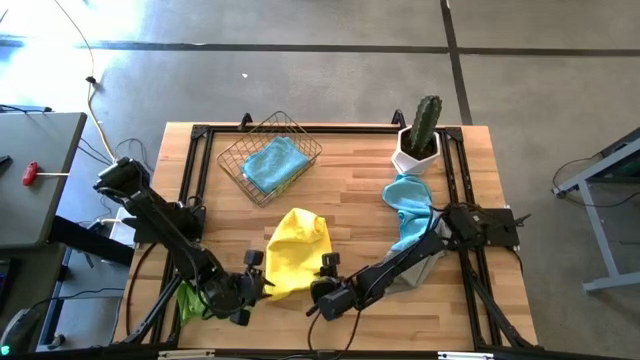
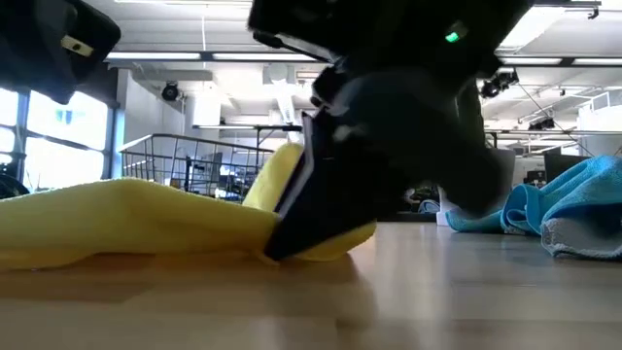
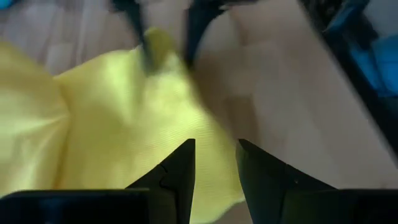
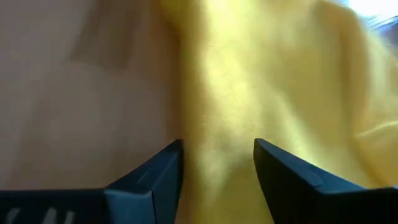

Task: Fold microfiber towels
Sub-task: Fold the yellow microfiber towel

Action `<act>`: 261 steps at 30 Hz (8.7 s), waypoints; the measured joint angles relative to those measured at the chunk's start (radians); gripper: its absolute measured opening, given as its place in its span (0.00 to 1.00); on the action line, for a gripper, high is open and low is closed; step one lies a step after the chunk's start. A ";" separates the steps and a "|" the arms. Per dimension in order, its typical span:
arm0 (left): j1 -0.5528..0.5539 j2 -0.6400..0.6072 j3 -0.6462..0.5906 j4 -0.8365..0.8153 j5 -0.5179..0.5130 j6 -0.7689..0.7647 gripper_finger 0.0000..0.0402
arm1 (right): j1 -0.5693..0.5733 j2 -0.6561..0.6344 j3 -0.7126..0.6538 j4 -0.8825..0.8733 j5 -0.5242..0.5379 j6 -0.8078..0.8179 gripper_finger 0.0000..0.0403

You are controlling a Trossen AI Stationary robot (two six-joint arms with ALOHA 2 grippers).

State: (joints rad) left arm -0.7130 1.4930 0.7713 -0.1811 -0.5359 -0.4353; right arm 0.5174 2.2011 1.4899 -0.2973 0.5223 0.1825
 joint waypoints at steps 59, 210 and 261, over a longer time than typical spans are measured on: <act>0.015 0.001 -0.002 0.081 0.000 0.064 0.27 | 0.001 -0.224 0.000 -0.550 -0.077 -0.065 0.33; 0.146 0.005 0.091 0.562 -0.359 0.229 0.52 | -0.169 -0.187 0.818 -0.888 0.164 0.254 0.00; 0.227 0.227 0.091 -0.234 -0.504 -0.749 0.43 | -0.185 -0.188 0.818 -0.934 0.121 0.246 0.00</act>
State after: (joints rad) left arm -0.4857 1.7199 0.8619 -0.4154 -1.0395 -1.1842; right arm 0.3328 2.0132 2.3081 -1.2317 0.6430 0.4290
